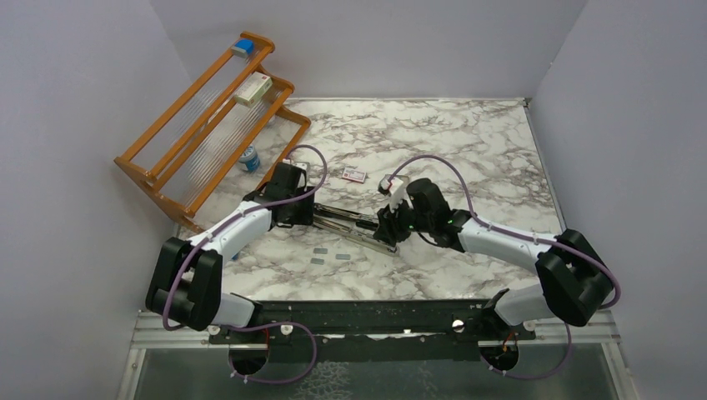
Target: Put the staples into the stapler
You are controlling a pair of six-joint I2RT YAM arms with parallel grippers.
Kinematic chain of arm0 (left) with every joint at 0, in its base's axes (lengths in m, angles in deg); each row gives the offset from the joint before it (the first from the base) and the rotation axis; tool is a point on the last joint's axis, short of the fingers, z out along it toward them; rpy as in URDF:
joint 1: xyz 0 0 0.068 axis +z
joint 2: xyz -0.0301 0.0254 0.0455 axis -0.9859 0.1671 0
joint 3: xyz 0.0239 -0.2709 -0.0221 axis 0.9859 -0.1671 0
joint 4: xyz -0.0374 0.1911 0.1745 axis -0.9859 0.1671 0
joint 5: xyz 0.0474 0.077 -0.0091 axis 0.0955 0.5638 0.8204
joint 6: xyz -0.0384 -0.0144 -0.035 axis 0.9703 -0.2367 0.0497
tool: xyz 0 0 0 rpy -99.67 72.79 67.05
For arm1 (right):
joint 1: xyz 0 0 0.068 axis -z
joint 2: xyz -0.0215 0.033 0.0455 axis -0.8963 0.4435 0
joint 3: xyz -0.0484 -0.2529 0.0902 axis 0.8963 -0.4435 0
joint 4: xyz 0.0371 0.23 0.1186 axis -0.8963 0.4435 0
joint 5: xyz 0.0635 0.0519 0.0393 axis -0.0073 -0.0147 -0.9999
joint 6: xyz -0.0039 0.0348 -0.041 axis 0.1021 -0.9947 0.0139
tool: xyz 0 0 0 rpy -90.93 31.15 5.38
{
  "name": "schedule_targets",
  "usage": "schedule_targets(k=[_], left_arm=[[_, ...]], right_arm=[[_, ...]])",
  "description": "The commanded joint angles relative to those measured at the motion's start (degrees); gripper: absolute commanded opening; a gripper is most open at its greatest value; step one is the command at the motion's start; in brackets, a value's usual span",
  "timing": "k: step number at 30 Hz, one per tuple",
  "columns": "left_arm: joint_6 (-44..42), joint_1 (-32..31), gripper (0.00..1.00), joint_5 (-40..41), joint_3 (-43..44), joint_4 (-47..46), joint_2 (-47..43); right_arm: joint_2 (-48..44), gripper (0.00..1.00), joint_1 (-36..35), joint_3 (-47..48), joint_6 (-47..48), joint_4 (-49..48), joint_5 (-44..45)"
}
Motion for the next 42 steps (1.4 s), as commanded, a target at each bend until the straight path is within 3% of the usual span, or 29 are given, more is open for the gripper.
schedule_targets(k=[1, 5, 12, 42], left_arm=[[5.96, 0.43, 0.58, 1.17, -2.53, -1.85, -2.82], [8.71, 0.47, 0.64, 1.75, -3.94, -4.45, -2.87], [11.84, 0.5, 0.64, 0.84, -4.67, -9.1, -0.58], [11.75, 1.35, 0.44, 9.07, -5.29, -7.1, 2.76]], right_arm=[[-1.62, 0.47, 0.34, -0.9, -0.5, -0.6, 0.51], [-1.89, 0.47, 0.41, -1.03, -0.51, -0.42, 0.29], [-2.49, 0.47, 0.35, -1.05, -0.46, 0.1, 0.39], [-1.97, 0.47, 0.39, -1.02, 0.09, -0.08, 0.14]])
